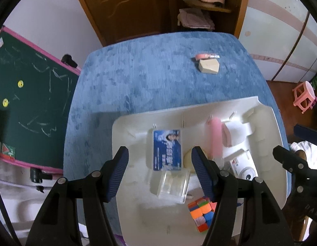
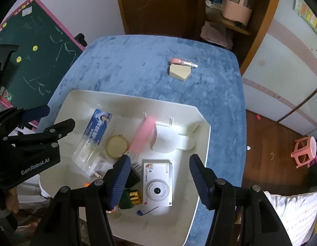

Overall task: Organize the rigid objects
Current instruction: 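Withdraw both tools from the tray toward the pink-lidded beige case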

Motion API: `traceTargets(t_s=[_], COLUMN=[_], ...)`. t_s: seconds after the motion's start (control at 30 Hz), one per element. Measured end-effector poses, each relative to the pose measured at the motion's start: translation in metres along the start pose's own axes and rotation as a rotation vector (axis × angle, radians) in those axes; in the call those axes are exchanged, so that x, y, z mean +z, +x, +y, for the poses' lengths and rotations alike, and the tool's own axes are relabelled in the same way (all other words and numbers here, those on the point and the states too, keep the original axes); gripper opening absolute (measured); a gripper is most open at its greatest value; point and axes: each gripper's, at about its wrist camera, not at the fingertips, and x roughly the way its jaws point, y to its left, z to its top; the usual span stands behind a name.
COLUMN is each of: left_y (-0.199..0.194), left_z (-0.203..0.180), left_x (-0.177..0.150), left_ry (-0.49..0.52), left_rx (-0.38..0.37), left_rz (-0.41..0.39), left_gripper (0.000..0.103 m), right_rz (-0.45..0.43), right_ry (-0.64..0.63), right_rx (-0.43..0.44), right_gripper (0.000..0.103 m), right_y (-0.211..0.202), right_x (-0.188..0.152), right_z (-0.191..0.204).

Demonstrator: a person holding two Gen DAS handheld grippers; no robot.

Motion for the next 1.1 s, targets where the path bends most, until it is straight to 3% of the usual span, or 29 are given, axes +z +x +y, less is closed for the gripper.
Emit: traceTargets(t_s=[0.47, 0.7, 0.87, 1.1], left_y=[-0.014, -0.009, 0.001, 0.032], left_z=[-0.011, -0.015, -0.017, -0.017], left_x=[0.064, 0.11, 0.144, 0.186], left_ry=[0.106, 0.183, 0.236, 0.322], left_rx=[-0.029, -0.055, -0.098, -0.124], left_rz=[-0.111, -0.109, -0.083, -0.053], left_gripper=[0.068, 0.068, 0.068, 0.068], right_rz=[-0.001, -0.054, -0.114, -0.13], right_ry=[0.157, 0.221, 0.226, 0.173], right_rx=[-0.006, 0.015, 0.028, 0.003], right_gripper=[0.061, 0.061, 0.069, 0.074], right_y=[0.004, 0.007, 0.014, 0.056], right_x=[0.025, 0.052, 0.078, 0.133], right_z=[-0.044, -0.06, -0.064, -0.061])
